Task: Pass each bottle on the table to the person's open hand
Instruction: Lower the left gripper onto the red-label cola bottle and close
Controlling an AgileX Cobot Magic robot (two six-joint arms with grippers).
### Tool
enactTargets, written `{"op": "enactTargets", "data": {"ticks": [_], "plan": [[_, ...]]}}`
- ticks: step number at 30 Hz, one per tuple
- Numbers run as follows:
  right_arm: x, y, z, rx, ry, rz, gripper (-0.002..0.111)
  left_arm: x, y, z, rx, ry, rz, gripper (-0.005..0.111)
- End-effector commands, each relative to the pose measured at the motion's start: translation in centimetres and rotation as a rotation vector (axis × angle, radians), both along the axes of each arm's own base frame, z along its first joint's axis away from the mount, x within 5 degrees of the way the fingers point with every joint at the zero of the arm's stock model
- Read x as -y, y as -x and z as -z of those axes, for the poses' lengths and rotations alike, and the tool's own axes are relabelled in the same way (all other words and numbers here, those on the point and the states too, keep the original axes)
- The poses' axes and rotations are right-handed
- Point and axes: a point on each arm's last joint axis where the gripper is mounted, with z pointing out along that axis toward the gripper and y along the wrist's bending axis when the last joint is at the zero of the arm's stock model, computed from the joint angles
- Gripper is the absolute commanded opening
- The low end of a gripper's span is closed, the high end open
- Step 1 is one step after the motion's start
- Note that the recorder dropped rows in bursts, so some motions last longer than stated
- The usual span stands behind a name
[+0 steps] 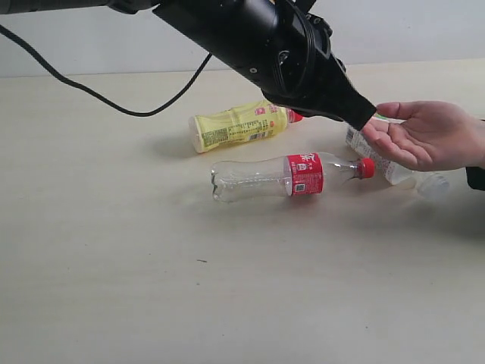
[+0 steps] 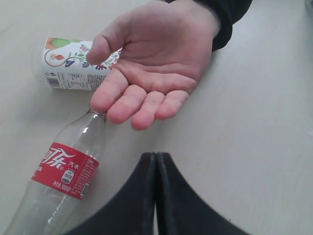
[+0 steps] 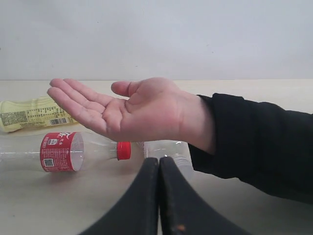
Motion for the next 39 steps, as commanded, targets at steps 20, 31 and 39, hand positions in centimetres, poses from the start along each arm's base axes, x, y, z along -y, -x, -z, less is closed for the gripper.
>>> {"op": "enactTargets", "data": {"ticks": [20,31,39], "plan": [[0.0,0.0,0.0,0.012,0.002,-0.001,0.000,-0.9,-0.5,0.2,0.096,-0.098,0.012,0.000],[0.0,0.0,0.0,0.012,0.002,-0.001,0.000,1.2,-5.7,1.6,0.133,-0.538,0.037,0.010],[0.0,0.0,0.0,0.012,0.002,-0.001,0.000,2.0,-7.1,7.0,0.147,-0.698,0.173,0.103]]}}
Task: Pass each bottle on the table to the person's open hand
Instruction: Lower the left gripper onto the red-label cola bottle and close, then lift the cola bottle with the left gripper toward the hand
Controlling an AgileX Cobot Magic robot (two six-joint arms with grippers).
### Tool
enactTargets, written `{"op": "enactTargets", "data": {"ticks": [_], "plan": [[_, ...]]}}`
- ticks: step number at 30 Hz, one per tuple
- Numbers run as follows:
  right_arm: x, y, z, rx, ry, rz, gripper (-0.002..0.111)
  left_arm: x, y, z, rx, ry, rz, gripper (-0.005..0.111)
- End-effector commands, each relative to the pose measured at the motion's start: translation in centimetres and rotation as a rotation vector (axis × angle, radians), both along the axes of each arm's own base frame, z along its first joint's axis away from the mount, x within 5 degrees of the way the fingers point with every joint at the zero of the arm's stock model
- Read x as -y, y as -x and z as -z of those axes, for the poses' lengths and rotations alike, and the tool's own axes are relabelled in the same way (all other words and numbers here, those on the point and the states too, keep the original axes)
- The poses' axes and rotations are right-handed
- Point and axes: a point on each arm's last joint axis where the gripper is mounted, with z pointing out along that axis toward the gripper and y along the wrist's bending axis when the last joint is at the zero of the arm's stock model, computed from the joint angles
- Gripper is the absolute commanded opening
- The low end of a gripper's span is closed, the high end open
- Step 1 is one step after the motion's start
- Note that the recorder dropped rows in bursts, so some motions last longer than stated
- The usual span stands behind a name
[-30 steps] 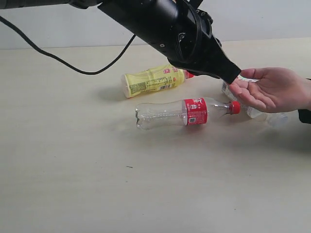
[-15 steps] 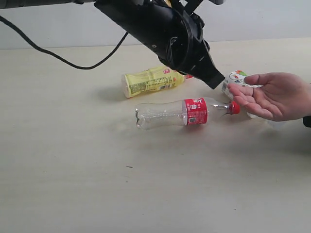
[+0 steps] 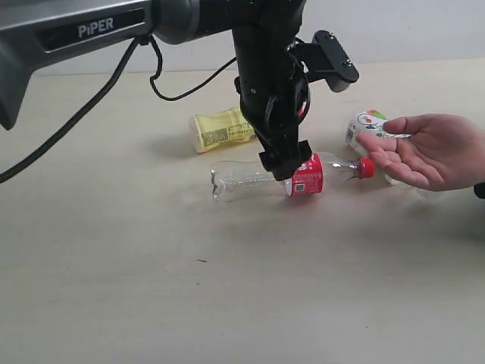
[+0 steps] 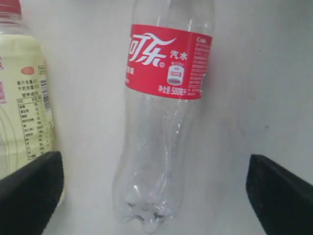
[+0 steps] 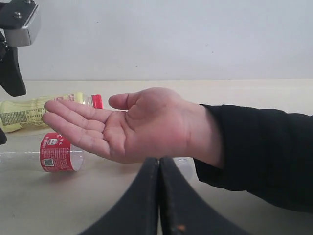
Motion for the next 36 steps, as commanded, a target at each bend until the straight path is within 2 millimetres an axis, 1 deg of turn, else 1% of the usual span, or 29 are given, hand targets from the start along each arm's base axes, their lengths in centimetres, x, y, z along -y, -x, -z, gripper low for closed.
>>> {"op": "enactTargets", "data": {"ticks": [1,6,15,25,31,34,36], "plan": [[0.0,0.0,0.1,0.010,0.002,0.000,0.000,0.1,-0.5,0.1,0.039,-0.002,0.013,0.103],[0.0,0.0,0.1,0.010,0.002,0.000,0.000,0.0,-0.8,0.8,0.028,-0.015,0.040,0.103],[0.0,0.0,0.1,0.010,0.002,0.000,0.000,-0.7,-2.4,4.3,-0.077,0.004,0.052,0.103],[0.0,0.0,0.1,0.010,0.002,0.000,0.000,-0.7,-2.9,7.6,-0.117,-0.030,0.092,0.103],[0.0,0.0,0.0,0.010,0.000,0.000,0.000,-0.5,-3.0,8.4,-0.113,-0.027,0.094,0.103],[0.0,0.0,0.0,0.010,0.000,0.000,0.000,-0.6,-3.0,8.4,-0.117,-0.029,0.092,0.103],[0.0,0.0,0.0,0.010,0.000,0.000,0.000,-0.6,-3.0,8.4,-0.119,-0.031,0.090,0.101]]}}
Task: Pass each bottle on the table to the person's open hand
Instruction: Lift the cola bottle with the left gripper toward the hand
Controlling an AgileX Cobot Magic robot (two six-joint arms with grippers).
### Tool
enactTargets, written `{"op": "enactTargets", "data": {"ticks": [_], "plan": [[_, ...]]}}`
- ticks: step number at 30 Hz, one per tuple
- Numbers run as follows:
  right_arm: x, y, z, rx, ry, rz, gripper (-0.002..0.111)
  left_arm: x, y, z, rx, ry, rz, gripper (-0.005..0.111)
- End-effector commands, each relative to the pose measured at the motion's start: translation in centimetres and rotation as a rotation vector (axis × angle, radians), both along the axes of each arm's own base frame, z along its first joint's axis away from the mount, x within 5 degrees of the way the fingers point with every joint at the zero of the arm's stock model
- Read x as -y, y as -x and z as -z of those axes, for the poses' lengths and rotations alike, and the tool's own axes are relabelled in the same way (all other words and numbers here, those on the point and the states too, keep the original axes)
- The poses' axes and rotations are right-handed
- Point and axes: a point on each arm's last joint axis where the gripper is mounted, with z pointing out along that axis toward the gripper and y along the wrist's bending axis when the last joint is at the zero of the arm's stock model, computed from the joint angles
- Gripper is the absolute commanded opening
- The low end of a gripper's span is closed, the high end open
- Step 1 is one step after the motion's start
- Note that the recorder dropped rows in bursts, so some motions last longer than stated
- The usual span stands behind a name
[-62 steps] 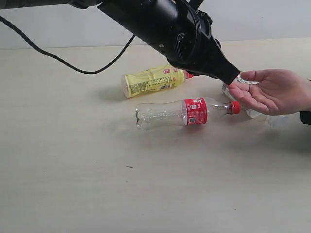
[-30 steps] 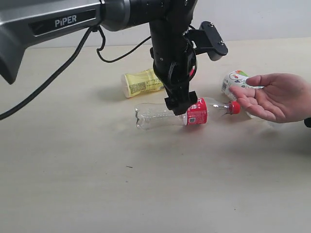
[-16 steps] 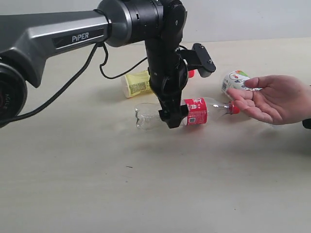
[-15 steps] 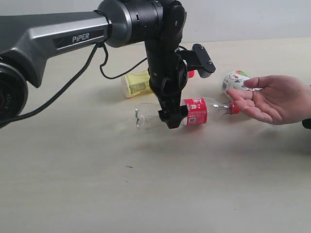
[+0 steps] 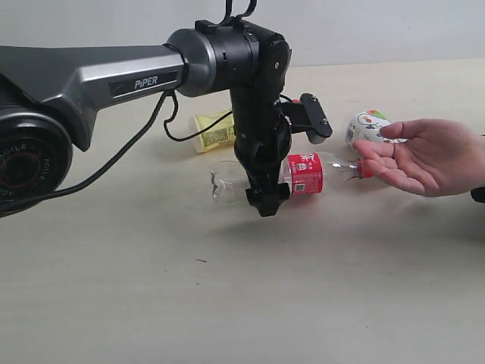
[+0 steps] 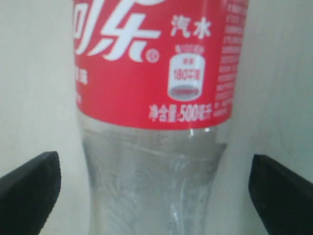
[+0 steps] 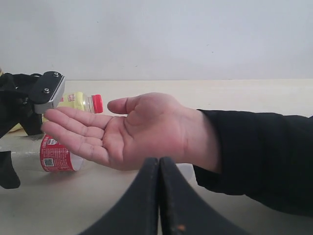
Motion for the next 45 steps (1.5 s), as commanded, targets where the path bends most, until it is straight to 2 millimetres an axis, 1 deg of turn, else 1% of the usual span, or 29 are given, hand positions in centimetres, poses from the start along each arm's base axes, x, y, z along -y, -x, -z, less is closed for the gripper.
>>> {"op": "enactTargets", "data": {"ticks": [1,3,5,6,8,9,11,15,17,19,20,24,26,27,28,29,30,31,32,34,36,40,45], "plan": [[0.0,0.0,0.0,0.010,0.000,0.000,0.000,-0.1,-0.1,-0.3,-0.004,0.009,-0.008,0.097],[0.0,0.0,0.0,0.010,0.000,0.000,0.000,-0.1,-0.1,-0.3,-0.007,0.008,-0.012,0.084],[0.0,0.0,0.0,0.010,0.000,0.000,0.000,-0.1,-0.1,-0.3,-0.009,0.008,-0.021,0.066],[0.0,0.0,0.0,0.010,0.000,0.000,0.000,-0.1,-0.1,-0.3,-0.010,0.008,-0.032,0.052],[0.0,0.0,0.0,0.010,0.000,0.000,0.000,-0.1,-0.1,-0.3,-0.012,0.007,-0.038,0.034],[0.0,0.0,0.0,0.010,0.000,0.000,0.000,-0.2,0.0,-0.3,-0.018,0.002,-0.041,0.019],[0.0,0.0,0.0,0.010,0.000,0.000,0.000,-0.3,0.1,-0.3,-0.029,-0.009,-0.041,0.000],[0.0,0.0,0.0,0.010,0.000,0.000,0.000,-0.6,0.4,-0.3,-0.065,-0.040,-0.078,0.000],[0.0,0.0,0.0,0.010,0.000,0.000,0.000,-0.6,0.4,-0.7,-0.062,-0.035,-0.107,0.000],[0.0,0.0,0.0,0.010,0.000,0.000,0.000,-0.6,0.4,-1.8,-0.050,-0.015,-0.151,0.000],[0.0,0.0,0.0,0.010,0.000,0.000,0.000,-0.7,0.5,-2.8,-0.042,0.002,-0.197,0.000],[0.0,0.0,0.0,0.010,0.000,0.000,0.000,-1.0,0.5,-5.2,-0.004,0.035,-0.319,0.000],[0.0,0.0,0.0,0.010,0.000,0.000,0.000,-1.3,0.8,-7.8,0.018,0.086,-0.398,0.000],[0.0,0.0,0.0,0.010,0.000,0.000,0.000,-1.4,0.9,-8.2,0.016,0.098,-0.412,0.000],[0.0,0.0,0.0,0.010,0.000,0.000,0.000,-1.4,1.5,-9.5,0.016,0.124,-0.433,0.000],[0.0,0.0,0.0,0.010,0.000,0.000,0.000,-1.4,1.8,-10.0,0.018,0.133,-0.445,0.000],[0.0,0.0,0.0,0.010,0.000,0.000,0.000,-1.6,2.2,-11.2,0.025,0.156,-0.472,0.000],[0.0,0.0,0.0,0.010,0.000,0.000,0.000,-1.7,2.3,-11.8,0.022,0.173,-0.528,0.000],[0.0,0.0,0.0,0.010,0.000,0.000,0.000,-2.0,2.6,-13.1,0.016,0.210,-0.641,0.000],[0.0,0.0,0.0,0.010,0.000,0.000,0.000,-2.3,3.1,-14.8,-0.002,0.269,-0.802,0.000],[0.0,0.0,0.0,0.010,0.000,0.000,0.000,-2.2,3.7,-15.8,-0.015,0.303,-0.878,0.000],[0.0,0.0,0.0,0.010,-0.001,0.000,0.000,-1.5,5.2,-17.2,-0.041,0.348,-0.965,0.000],[0.0,0.0,0.0,0.010,-0.001,0.000,0.000,0.4,7.7,-17.5,-0.097,0.375,-1.075,0.000]]}}
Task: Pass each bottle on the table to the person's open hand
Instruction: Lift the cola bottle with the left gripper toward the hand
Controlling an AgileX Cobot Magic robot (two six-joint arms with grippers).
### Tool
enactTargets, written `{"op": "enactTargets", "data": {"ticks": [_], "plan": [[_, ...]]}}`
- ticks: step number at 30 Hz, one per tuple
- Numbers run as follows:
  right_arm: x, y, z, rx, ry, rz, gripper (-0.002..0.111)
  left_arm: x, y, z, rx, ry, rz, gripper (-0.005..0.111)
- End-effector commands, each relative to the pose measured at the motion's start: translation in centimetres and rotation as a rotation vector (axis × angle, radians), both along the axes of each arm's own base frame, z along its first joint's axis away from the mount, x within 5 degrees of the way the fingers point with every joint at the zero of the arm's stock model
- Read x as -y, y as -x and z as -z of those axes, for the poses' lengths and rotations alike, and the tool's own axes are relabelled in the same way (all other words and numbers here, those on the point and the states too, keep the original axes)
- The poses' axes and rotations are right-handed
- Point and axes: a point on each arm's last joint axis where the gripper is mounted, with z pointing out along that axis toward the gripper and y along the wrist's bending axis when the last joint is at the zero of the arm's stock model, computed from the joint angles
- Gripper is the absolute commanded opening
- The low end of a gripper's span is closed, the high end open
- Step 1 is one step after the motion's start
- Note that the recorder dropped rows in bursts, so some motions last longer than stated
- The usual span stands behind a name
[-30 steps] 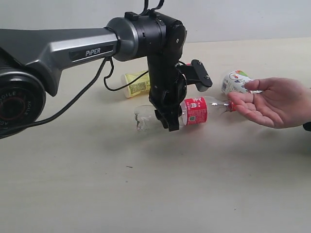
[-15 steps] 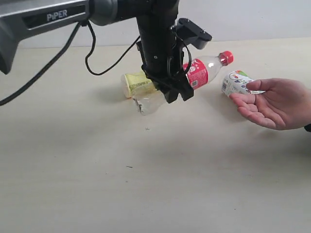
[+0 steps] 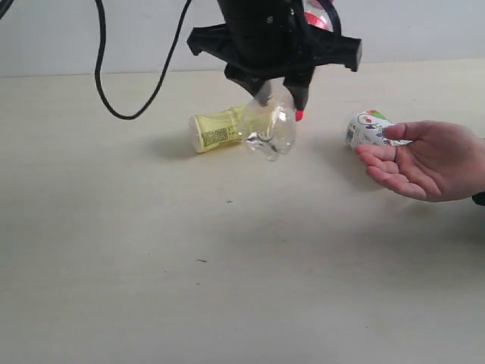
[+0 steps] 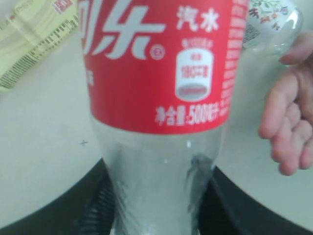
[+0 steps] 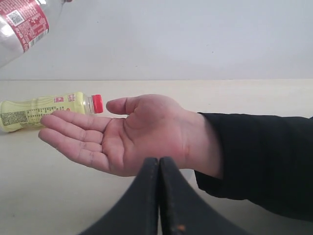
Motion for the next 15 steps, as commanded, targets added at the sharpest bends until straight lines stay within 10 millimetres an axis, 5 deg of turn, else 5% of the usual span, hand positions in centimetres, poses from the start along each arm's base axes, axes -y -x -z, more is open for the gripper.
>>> {"op": "enactTargets", "data": {"ticks": [1,5,15], "plan": [[0.0,0.0,0.0,0.010,-0.001,0.000,0.000,1.7,2.5,-0.5,-0.055,0.060,-0.102,0.000],[0.0,0.0,0.0,0.010,-0.001,0.000,0.000,3.5,4.6,-0.6,-0.083,0.103,-0.139,0.000],[0.0,0.0,0.0,0.010,0.001,0.000,0.000,9.1,6.6,-1.0,-0.193,0.559,-0.211,0.000]]}}
